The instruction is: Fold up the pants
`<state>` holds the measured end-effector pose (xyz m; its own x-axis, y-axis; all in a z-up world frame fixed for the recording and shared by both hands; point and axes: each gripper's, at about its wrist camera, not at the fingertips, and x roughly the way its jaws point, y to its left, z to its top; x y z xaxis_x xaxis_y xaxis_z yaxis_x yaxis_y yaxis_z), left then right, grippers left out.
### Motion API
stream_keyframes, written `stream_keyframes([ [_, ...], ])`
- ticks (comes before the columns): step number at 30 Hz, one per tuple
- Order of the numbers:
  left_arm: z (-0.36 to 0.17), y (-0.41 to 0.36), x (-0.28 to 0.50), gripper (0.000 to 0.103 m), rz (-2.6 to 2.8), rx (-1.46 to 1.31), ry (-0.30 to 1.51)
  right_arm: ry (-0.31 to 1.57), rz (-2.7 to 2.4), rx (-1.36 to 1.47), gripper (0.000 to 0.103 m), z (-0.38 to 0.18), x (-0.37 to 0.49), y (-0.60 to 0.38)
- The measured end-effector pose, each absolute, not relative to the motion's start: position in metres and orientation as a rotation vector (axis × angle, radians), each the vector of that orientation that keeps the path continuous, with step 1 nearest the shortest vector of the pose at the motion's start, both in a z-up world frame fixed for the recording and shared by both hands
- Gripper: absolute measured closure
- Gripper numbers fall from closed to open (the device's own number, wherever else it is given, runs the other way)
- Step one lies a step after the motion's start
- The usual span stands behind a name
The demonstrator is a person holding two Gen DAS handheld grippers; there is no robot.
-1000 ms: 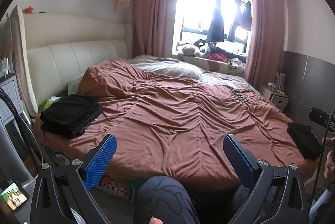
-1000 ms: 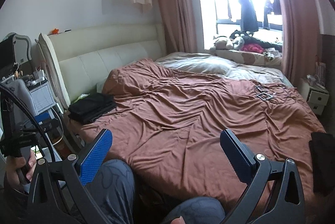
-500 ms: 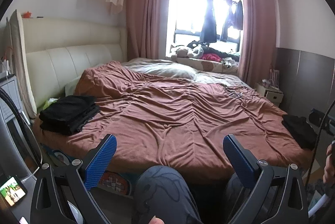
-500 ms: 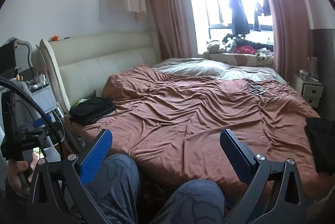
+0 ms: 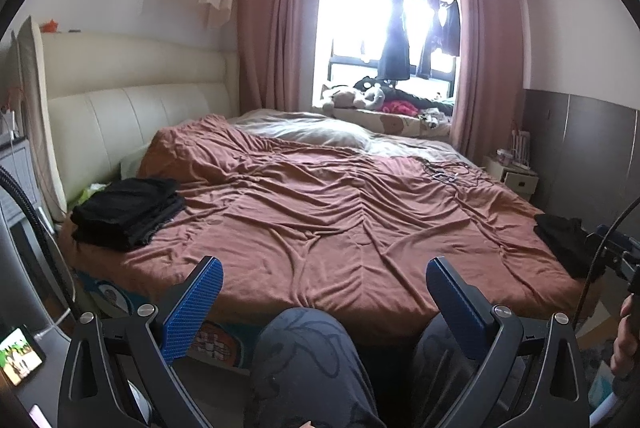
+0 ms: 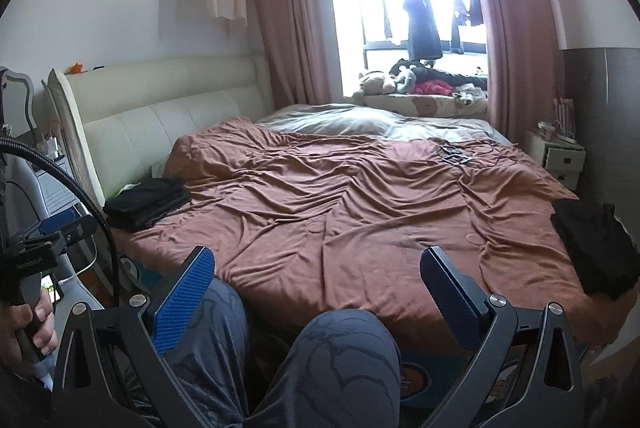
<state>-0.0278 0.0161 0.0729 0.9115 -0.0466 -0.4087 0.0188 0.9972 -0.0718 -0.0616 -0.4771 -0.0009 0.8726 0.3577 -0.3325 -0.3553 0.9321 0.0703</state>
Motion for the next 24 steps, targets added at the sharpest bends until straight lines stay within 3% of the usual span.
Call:
stream_keyframes([
  [24, 0.0699, 0.0194, -0.0302, 0.001, -0.042, -0.082, 0.436, 0.369, 0.349, -0.007, 0.000, -0.0031, -0.0682, -0.4773],
])
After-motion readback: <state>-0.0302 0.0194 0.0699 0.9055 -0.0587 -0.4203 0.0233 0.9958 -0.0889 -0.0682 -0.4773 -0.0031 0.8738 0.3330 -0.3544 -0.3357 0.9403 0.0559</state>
